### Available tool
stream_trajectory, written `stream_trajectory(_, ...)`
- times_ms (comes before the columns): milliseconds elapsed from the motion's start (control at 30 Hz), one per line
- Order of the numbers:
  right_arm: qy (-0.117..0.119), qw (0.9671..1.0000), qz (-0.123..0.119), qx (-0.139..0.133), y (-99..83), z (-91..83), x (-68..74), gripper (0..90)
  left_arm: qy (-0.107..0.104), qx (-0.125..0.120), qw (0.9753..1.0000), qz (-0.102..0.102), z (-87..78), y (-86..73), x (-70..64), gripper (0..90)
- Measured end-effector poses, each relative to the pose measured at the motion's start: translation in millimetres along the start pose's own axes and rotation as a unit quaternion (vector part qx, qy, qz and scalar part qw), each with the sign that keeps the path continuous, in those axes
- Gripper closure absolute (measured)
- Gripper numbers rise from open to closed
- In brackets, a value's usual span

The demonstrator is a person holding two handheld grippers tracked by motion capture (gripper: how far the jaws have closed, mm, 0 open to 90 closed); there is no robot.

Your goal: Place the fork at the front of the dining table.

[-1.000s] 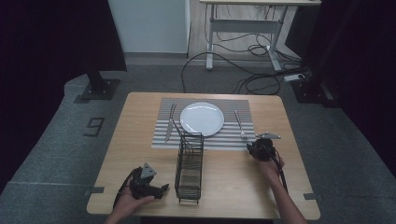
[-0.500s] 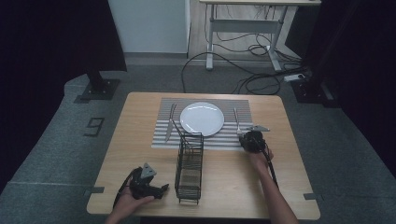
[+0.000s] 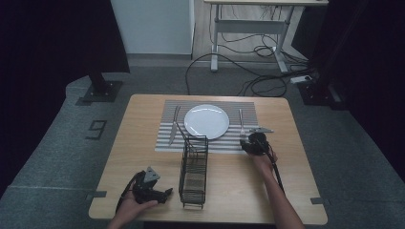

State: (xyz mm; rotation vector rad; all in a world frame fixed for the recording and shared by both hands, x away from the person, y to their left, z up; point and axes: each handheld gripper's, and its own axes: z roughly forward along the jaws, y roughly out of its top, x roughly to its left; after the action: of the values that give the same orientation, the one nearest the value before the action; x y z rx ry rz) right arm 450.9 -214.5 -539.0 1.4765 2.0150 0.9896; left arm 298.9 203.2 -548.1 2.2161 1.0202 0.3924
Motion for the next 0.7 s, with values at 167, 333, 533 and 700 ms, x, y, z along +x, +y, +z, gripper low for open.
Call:
stream_trajectory(167,0.02,0.9996,0.007,-0.019,-7.1,-21.5,-1.2,45.5,0.0,-0.001,1.0,-0.001,0.0,0.0,-0.1,6.5)
stream_trajectory(333,0.033,0.9988,0.004,-0.035,-12.7,-34.9,-2.1,43.5,0.0,-0.001,1.0,-0.001,0.0,0.0,-0.1,6.5)
stream_trajectory(533,0.047,0.9976,-0.006,-0.05,-21.6,-57.2,-4.0,41.2,0.0,-0.001,1.0,-0.001,0.1,0.0,-0.1,6.5)
stream_trajectory(700,0.048,0.9972,-0.014,-0.056,-27.2,-72.4,-3.8,40.8,0.0,-0.001,1.0,-0.001,0.1,-0.1,-0.2,6.5)
